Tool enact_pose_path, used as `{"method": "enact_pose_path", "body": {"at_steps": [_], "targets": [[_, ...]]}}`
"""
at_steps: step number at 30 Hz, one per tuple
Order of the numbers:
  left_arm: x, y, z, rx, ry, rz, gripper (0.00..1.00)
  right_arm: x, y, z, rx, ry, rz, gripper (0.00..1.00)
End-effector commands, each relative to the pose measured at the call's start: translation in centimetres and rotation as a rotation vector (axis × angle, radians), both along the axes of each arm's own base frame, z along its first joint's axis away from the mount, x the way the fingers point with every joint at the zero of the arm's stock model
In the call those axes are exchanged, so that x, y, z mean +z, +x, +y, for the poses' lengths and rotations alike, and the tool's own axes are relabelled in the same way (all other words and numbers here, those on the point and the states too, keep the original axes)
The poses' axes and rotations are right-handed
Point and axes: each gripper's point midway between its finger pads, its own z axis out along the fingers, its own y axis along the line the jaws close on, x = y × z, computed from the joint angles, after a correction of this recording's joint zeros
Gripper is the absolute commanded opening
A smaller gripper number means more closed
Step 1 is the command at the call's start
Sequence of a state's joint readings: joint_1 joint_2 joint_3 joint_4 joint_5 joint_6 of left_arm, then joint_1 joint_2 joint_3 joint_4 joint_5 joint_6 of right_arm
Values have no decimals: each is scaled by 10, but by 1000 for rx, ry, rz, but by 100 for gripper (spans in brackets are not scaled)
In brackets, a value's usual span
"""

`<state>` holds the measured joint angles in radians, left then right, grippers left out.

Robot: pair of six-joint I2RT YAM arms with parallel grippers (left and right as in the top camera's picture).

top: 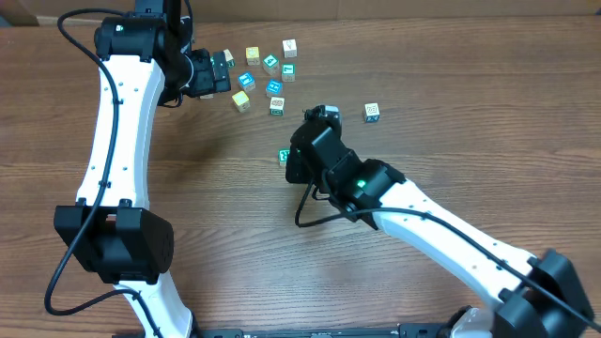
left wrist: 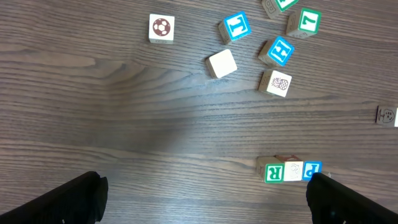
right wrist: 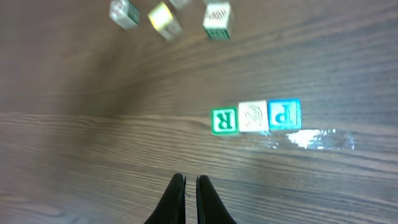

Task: Form a horizontal line

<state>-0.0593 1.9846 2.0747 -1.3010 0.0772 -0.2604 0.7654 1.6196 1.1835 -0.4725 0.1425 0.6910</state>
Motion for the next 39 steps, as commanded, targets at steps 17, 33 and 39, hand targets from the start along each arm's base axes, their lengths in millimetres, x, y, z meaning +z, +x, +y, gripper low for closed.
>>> {"method": "enact_pose_path", "body": {"at_steps": [17,33,39], "targets": [[0,1,-2,5,3,-1,100,-155,-17,24,96,-156,245,4],[0,1,-2,5,3,-1,100,-155,-1,17,43,-197,174,4],[0,1,-2,5,3,-1,100,-153,4,15,28,-202,150,4]]}}
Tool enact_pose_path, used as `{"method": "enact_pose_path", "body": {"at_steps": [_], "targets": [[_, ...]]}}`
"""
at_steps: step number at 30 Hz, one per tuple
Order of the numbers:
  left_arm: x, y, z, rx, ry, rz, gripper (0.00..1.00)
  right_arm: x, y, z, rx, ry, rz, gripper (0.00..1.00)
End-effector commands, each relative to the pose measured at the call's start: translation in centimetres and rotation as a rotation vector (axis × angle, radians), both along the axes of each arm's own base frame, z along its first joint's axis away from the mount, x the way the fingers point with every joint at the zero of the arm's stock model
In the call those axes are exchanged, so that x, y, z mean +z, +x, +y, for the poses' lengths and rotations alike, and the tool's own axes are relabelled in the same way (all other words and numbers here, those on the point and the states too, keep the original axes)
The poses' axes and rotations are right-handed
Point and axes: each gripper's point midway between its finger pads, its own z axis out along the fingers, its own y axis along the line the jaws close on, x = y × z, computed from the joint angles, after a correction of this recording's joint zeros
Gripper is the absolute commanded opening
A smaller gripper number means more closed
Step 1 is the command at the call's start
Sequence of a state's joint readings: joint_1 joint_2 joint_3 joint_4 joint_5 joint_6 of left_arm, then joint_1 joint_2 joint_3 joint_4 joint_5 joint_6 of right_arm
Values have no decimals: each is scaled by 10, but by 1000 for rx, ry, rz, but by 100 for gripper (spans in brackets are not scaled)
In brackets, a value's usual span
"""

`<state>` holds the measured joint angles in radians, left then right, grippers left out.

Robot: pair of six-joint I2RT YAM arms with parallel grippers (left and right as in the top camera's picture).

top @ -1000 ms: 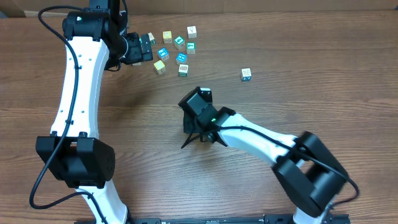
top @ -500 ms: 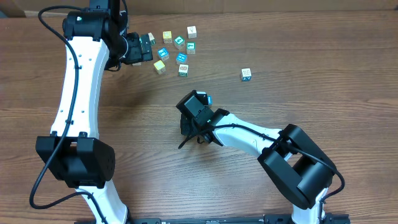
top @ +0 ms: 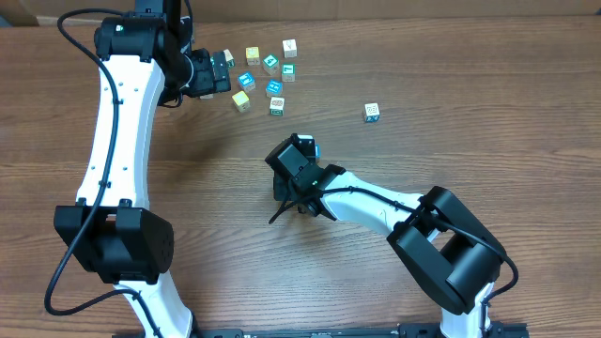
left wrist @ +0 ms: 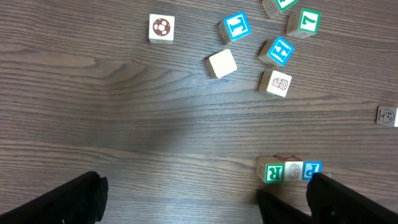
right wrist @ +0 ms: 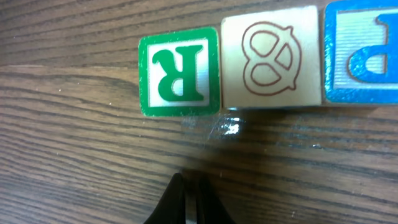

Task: Form a horizontal line

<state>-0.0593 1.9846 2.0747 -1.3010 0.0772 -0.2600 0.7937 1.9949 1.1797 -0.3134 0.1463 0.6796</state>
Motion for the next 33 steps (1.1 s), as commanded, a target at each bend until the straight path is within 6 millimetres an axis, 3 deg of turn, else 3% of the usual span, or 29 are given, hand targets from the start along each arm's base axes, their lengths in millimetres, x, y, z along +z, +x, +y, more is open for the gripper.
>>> {"method": "enact_pose_path", "body": {"at_steps": [1,9,14,23,26,29,33], "targets": [[0,1,-2,5,3,-1,100,-11,1,-4,-4,-39,-4,4],[0,1,-2,5,3,-1,100,-11,2,-3,-4,-32,-10,4],[0,1,-2,5,3,-1,100,-22,2,-3,-3,-40,-2,4],[0,1,-2,5,3,-1,100,-18,-1,3,12,-12,11,4],[0,1,-2,5,3,-1,100,6,-2,-1,9,-4,6,4],[0,1,-2,5,3,-1,100,55,6,-14,-27,23,-57,4],[0,1,-2,5,3,-1,100,131,32,-54,-88,61,-199,3]]}}
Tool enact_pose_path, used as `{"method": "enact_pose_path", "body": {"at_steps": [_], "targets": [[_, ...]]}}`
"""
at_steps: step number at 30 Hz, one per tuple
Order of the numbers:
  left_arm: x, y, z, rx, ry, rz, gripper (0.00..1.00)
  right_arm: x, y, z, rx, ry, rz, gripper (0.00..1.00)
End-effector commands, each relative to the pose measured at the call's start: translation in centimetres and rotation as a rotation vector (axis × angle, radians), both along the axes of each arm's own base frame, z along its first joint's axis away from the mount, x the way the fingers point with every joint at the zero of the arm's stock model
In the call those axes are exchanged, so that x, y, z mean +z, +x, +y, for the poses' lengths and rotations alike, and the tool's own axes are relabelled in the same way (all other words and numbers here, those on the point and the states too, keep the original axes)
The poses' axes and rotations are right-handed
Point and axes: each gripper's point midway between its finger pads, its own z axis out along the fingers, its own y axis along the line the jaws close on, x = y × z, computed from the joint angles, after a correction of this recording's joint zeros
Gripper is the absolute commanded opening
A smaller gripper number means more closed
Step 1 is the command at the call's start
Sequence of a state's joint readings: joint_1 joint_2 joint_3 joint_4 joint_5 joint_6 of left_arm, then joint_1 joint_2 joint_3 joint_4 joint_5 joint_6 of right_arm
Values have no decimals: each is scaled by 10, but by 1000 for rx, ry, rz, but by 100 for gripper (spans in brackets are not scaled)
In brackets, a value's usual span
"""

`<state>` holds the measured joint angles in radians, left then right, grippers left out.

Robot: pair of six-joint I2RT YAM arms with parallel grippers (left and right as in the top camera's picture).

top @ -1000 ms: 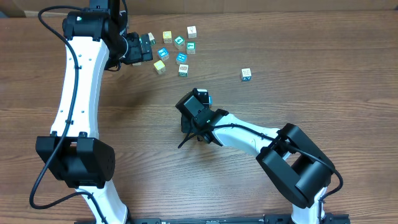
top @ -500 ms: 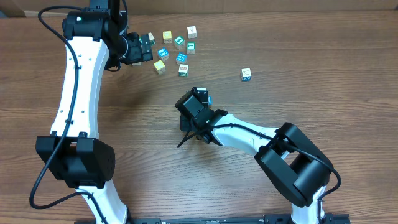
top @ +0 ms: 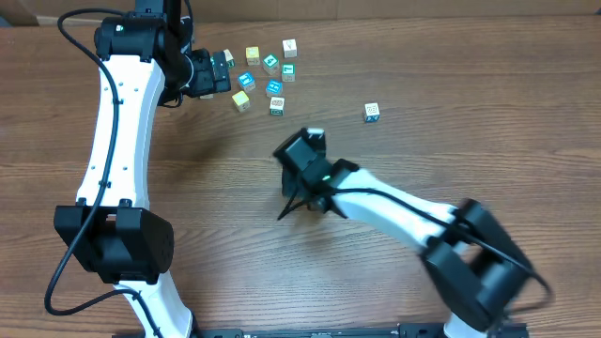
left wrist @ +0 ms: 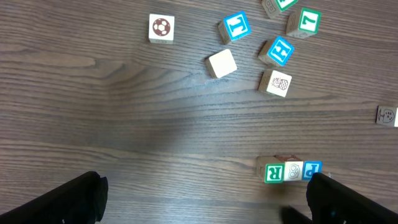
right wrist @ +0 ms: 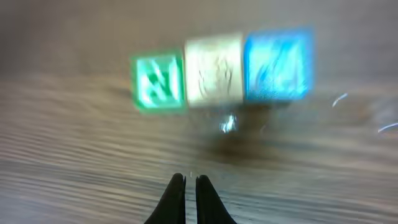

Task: Form a horizontal line
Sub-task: 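Move the right gripper to the yellow-edged hammer block at upper right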

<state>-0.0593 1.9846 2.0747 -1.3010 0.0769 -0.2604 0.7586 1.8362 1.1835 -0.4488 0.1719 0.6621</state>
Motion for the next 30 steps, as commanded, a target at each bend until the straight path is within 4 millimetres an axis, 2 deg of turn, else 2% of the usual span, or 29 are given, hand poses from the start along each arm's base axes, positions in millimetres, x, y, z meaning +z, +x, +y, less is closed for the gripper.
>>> {"method": "enact_pose_path", "body": {"at_steps": [1,3,7,9,10,11,12,15,19,23,28,30], "targets": [[0,1,-2,5,3,-1,100,88,34,-38,-76,75,-170,3],[0,1,-2,5,3,-1,100,129,59,-70,-110,90,-183,5],[0,1,-2,5,3,-1,100,180,88,-107,-85,83,-137,19],[0,1,-2,5,3,-1,100,191,99,-119,-59,47,-141,36],[0,1,-2,5,3,-1,100,190,103,-124,-43,23,-139,52],[0,1,-2,5,3,-1,100,186,104,-128,-32,4,-128,73],[0,1,-2,5,3,-1,100,177,103,-132,-24,-16,-104,84],[0,1,-2,5,3,-1,100,154,103,-137,6,-63,-44,100],[0,1,-2,5,3,-1,100,131,112,-136,-25,-62,-9,100],[0,1,-2,5,3,-1,100,99,120,-135,64,-136,14,100],[0,1,-2,5,3,-1,100,40,135,-162,1,-242,104,100],[0,1,-2,5,3,-1,100,24,142,-170,-17,-245,118,100]]}}
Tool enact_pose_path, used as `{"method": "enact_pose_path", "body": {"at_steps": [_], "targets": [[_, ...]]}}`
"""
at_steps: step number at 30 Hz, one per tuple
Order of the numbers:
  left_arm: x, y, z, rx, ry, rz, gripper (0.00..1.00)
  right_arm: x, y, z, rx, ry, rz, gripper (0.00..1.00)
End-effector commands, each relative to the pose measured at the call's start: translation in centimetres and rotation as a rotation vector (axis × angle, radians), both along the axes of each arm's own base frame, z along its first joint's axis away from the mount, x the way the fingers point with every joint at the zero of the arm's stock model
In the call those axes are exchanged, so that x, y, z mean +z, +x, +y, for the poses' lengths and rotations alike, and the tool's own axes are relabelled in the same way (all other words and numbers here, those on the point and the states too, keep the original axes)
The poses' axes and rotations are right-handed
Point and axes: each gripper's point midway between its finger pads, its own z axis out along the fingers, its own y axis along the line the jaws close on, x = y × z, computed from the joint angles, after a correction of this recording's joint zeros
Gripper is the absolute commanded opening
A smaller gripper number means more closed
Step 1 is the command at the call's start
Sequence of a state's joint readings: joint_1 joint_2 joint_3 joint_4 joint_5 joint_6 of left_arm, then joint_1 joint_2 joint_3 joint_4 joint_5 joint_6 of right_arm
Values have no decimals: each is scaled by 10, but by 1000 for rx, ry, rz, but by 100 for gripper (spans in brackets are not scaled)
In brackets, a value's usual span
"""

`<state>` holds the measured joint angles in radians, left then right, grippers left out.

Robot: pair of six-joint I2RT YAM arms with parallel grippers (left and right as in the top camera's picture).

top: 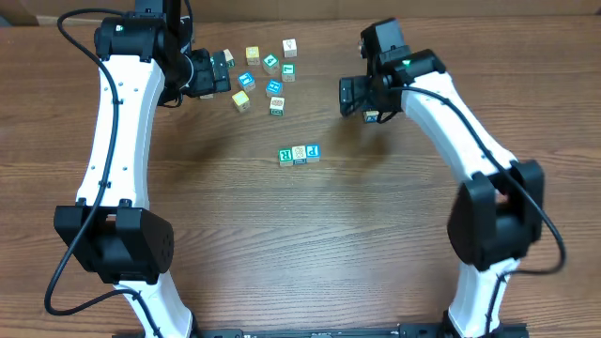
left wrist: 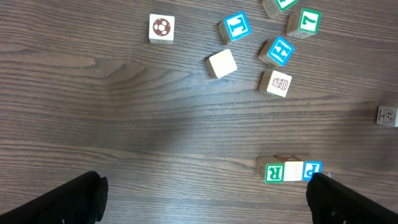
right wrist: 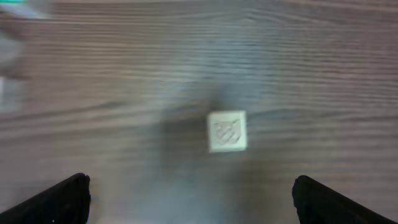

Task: Form a horizontal line
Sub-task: 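Move the right gripper to the yellow-edged hammer block at upper right, then lower the right gripper and close on the hammer block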

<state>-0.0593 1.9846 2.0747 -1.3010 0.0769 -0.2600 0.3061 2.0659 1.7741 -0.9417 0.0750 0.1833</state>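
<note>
Three blocks sit side by side in a row (top: 299,153) mid-table: green R, a pale pretzel block, blue P; the same row (left wrist: 292,171) shows in the left wrist view. A single pale block (right wrist: 227,131) lies apart at the back right, blurred. My right gripper (right wrist: 189,199) hangs open above it, fingers wide on either side and nothing between them; overhead, the right gripper (top: 362,99) covers most of that block. My left gripper (left wrist: 202,196) is open and empty at the back left.
Several loose blocks (top: 265,75) are scattered at the back centre, among them a soccer-ball block (left wrist: 161,28), a plain one (left wrist: 222,63), a blue H (left wrist: 280,51) and a green 7 (left wrist: 308,20). The left arm (top: 117,141) stretches along the left side.
My right gripper was shut low by the three-block row; it is now open over the single block at the back right. The left arm and the row are unchanged.
My right gripper was shut a little in front of the R, pretzel, P row, then right up against the row's front edge, then slightly back from it. Now it is open above the lone block. The left gripper stayed open and still.
</note>
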Motion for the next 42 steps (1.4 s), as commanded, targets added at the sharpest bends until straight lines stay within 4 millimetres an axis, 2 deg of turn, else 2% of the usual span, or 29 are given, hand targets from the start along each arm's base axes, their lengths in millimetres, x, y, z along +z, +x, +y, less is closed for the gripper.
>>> {"method": "enact_pose_path", "body": {"at_steps": [1,6,8,13,14,19,24,32,33,34,36,37,42], "targets": [[0,1,-2,5,3,-1,100,-37,16,-29,-51,-50,30,100],[0,1,-2,5,3,-1,100,-64,29,-46,-107,-45,40,97],[0,1,-2,5,3,-1,100,-73,32,-49,-113,-44,43,88],[0,1,-2,5,3,-1,100,-90,31,-33,-44,17,76,50],[0,1,-2,5,3,-1,100,-91,30,-34,-43,15,78,47],[0,1,-2,5,3,-1,100,-92,29,-34,-44,14,84,47],[0,1,-2,5,3,-1,100,-92,27,-34,-43,12,91,55],[0,1,-2,5,3,-1,100,-92,26,-34,-51,16,97,54],[0,1,-2,5,3,-1,100,-92,26,-34,-54,19,98,54],[0,1,-2,5,3,-1,100,-92,25,-33,-54,27,105,47],[0,1,-2,5,3,-1,100,-92,24,-30,-49,40,110,41],[0,1,-2,5,3,-1,100,-91,22,-29,-47,44,119,35],[0,1,-2,5,3,-1,100,-74,17,-28,-44,48,150,32]]}}
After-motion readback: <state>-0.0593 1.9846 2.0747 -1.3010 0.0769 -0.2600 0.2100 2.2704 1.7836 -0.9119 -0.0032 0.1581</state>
